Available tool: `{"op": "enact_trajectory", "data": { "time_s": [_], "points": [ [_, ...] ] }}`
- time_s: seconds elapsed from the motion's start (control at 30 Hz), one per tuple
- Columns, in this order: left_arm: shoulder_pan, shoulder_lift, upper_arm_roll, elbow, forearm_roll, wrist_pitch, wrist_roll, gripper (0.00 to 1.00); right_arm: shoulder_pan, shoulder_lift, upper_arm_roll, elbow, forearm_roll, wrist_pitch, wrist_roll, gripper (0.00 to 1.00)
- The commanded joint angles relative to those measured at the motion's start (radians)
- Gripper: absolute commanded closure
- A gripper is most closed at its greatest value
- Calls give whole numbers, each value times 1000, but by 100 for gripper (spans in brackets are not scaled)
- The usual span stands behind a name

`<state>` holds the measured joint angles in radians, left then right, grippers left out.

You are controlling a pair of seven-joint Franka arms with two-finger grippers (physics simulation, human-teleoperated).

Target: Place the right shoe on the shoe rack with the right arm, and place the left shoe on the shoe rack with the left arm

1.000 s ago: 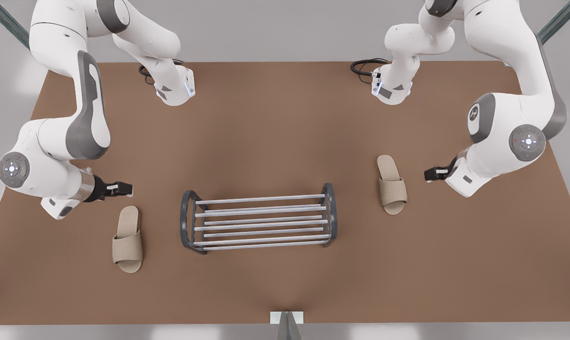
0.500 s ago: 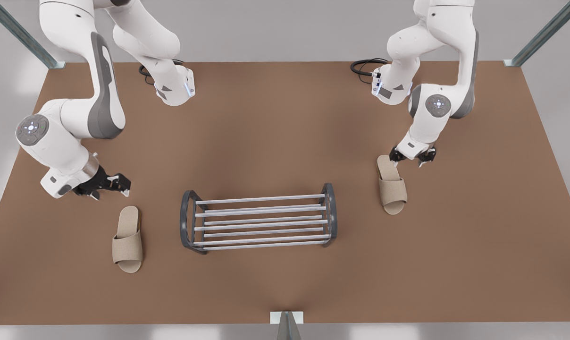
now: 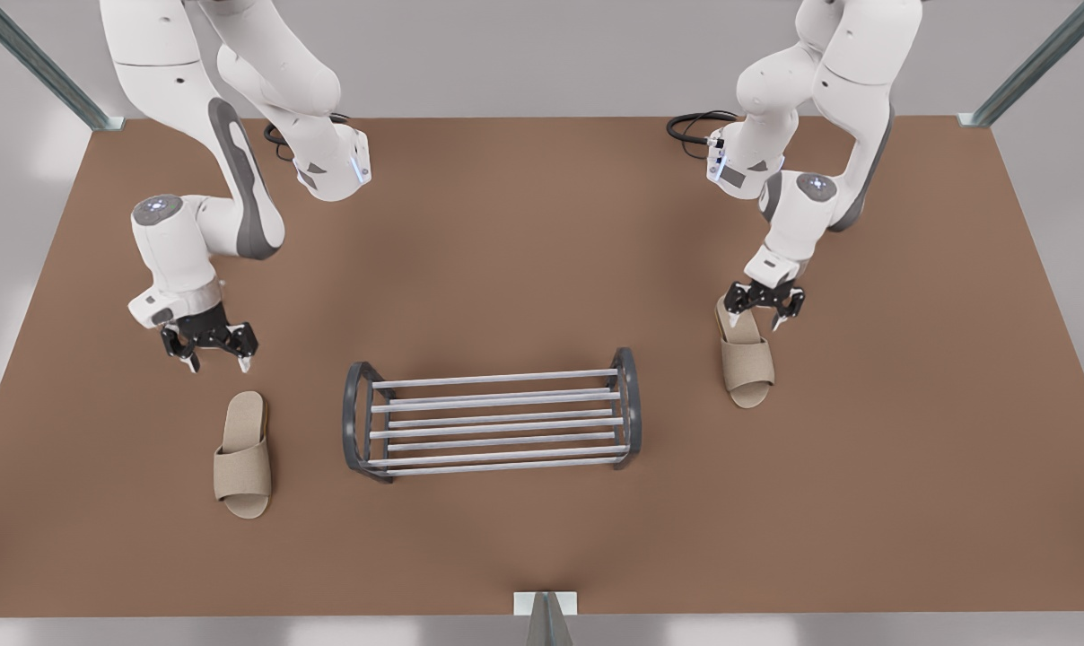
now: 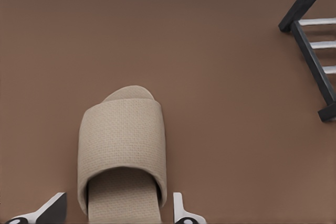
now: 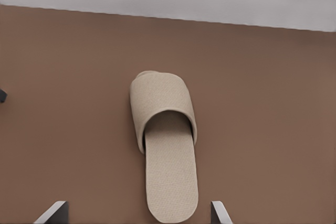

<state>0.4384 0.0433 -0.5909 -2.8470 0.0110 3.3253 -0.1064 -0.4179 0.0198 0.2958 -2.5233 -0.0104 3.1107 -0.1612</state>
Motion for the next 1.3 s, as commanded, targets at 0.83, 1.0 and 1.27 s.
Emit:
{"op": "enact_trajectory", "data": {
  "time_s": [0.83,1.0,1.27],
  "points": [
    [48,219,72,66,-6,97,68,2,-211,482,25,123,-125,398,-350,0],
    [28,259,102,72,-6,134,94,2,-194,560,60,209,-125,398,-344,0],
    [-110,264,244,89,-6,163,93,2,-194,609,68,258,-123,398,-344,0]
  ]
}}
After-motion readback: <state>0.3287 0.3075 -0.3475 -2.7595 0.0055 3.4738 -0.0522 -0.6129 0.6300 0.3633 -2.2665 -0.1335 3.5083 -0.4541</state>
